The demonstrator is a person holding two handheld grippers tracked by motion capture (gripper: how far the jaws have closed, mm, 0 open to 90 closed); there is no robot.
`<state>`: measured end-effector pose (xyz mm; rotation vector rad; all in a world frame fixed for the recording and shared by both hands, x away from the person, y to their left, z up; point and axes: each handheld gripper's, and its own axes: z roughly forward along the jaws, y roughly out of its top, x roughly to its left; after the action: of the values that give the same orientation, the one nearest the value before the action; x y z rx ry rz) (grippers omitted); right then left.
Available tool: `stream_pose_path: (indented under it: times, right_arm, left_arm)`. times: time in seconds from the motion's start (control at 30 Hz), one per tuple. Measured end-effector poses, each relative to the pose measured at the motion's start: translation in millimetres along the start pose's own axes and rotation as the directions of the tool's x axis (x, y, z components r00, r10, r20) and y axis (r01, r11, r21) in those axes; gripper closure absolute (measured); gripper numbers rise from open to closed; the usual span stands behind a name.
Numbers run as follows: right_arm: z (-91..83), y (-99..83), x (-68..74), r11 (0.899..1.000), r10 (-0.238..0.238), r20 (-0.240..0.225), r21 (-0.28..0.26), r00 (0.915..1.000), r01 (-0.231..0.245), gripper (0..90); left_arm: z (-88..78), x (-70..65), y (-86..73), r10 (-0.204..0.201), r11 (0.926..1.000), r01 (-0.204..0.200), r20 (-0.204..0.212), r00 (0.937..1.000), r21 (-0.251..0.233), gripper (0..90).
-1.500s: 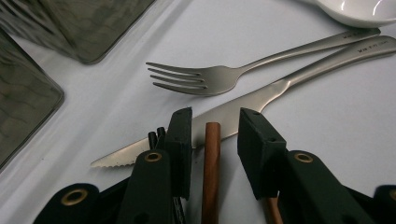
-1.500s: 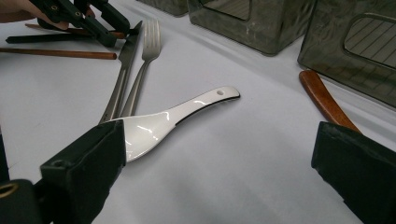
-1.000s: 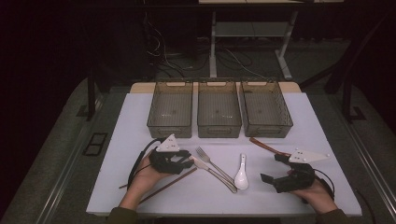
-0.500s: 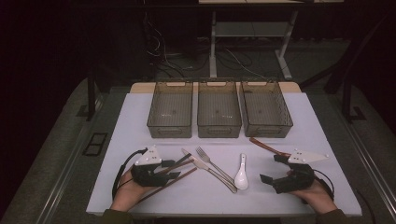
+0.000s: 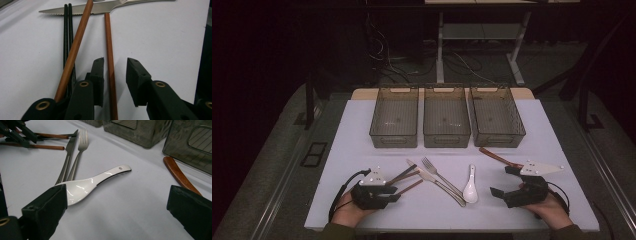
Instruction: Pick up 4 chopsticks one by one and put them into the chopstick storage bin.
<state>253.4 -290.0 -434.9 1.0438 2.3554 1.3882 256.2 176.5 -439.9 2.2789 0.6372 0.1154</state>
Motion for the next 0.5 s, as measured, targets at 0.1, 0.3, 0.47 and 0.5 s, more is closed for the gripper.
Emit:
stream_pose_path:
  times: [0.1,0.3,0.47,0.5]
  right_arm:
    - [0.0,-0.2,0.5,1.000,-0.002,0.000,0.000,1.0000,0.002,3.0]
    - [-0.1,-0.5,1.0,1.000,-0.005,-0.001,0.004,1.0000,0.005,3.0]
    - [-0.3,-0.6,0.8,1.000,-0.005,0.000,0.003,1.0000,0.005,3.0]
    - [-0.3,-0.6,0.9,1.000,-0.005,0.000,0.004,1.0000,0.005,3.0]
  left_arm:
    - [0.7,0.9,-1.1,-0.006,0.9998,0.006,-0.010,0.9999,0.019,70.9]
    - [1.5,1.9,-2.4,-0.008,0.9996,0.008,-0.008,0.9999,0.027,75.9]
    - [1.5,1.6,-2.5,0.028,0.9989,-0.027,-0.018,0.9995,0.037,79.3]
    - [2.4,0.7,-2.3,0.029,0.9991,-0.028,-0.023,0.9993,0.032,80.4]
